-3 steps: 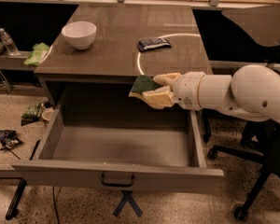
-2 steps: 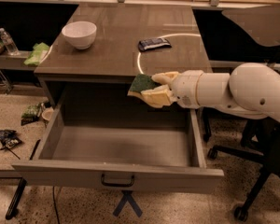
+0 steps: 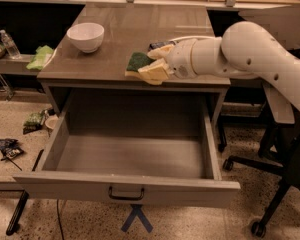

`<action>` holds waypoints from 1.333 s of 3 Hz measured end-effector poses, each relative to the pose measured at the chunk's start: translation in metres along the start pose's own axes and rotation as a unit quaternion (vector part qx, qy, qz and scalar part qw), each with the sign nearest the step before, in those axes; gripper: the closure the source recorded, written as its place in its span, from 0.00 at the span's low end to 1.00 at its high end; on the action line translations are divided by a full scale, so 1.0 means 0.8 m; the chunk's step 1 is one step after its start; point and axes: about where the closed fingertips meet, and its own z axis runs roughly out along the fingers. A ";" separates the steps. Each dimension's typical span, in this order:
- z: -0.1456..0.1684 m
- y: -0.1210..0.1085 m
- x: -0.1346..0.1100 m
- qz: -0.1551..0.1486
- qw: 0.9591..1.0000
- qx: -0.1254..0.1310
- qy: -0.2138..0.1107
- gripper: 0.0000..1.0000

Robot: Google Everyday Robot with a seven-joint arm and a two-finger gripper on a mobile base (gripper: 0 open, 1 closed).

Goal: Pick sponge from top drawer and place on counter

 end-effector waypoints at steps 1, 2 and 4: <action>0.034 -0.035 -0.017 -0.020 1.000 -0.008 -0.002 0.97; 0.069 -0.059 -0.014 -0.022 1.000 -0.012 -0.003 0.66; 0.089 -0.073 -0.009 -0.018 1.000 -0.010 -0.007 0.20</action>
Offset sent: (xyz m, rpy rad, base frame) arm 0.0925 0.0302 -0.0045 -0.0224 -0.0280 0.0367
